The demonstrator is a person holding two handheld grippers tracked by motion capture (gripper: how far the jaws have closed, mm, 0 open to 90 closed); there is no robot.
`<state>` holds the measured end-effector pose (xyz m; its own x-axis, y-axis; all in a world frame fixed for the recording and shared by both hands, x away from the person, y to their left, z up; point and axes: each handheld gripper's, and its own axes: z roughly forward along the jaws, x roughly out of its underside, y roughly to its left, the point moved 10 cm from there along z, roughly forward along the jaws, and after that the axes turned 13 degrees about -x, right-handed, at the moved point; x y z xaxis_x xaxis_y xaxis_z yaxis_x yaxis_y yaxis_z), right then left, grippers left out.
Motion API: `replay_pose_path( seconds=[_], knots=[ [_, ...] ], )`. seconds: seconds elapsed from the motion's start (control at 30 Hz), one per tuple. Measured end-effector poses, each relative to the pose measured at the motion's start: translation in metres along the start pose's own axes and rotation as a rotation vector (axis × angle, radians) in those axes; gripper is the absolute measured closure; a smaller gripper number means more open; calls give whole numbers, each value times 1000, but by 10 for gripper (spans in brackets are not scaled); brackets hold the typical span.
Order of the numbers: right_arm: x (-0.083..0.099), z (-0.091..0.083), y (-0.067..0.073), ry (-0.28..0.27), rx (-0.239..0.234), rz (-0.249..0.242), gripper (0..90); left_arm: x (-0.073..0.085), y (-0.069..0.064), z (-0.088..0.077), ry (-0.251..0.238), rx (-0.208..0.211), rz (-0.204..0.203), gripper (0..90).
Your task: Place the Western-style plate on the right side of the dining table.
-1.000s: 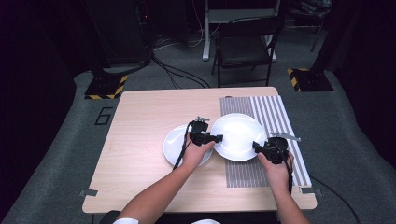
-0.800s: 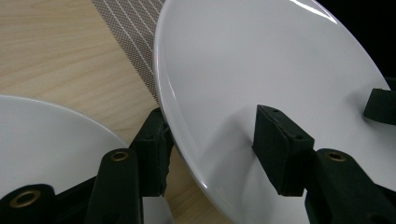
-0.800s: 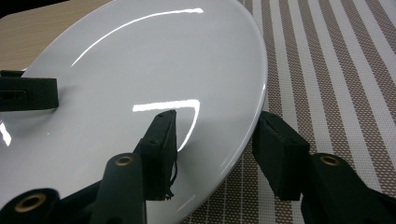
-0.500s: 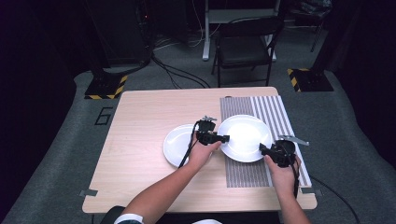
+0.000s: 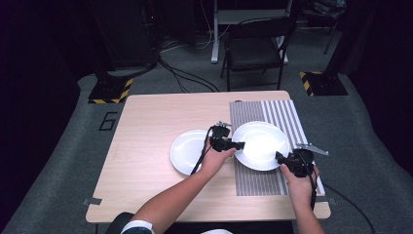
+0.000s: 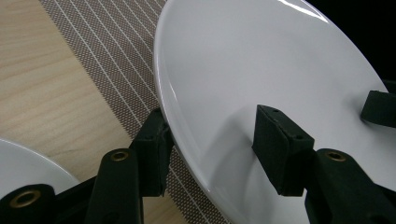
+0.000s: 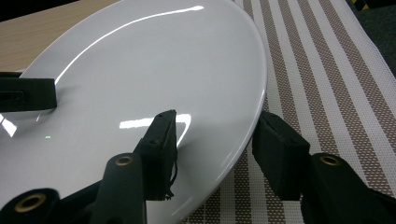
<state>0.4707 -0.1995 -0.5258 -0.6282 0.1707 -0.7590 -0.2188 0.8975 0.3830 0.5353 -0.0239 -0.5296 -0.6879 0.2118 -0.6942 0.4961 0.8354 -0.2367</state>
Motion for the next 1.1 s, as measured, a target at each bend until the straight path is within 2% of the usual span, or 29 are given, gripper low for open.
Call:
replay_pose_path(
  seconds=[0.57,0.9,1.1],
  knots=[
    [5,-9,-12,-4,24,17,498,0,-12,10,12,18,23,480],
    [8,-9,-16,-5,27,22,498,0,-14,15,15,19,27,480],
    [3,-7,-14,-9,31,22,498,-8,-12,15,6,10,16,481]
  ],
)
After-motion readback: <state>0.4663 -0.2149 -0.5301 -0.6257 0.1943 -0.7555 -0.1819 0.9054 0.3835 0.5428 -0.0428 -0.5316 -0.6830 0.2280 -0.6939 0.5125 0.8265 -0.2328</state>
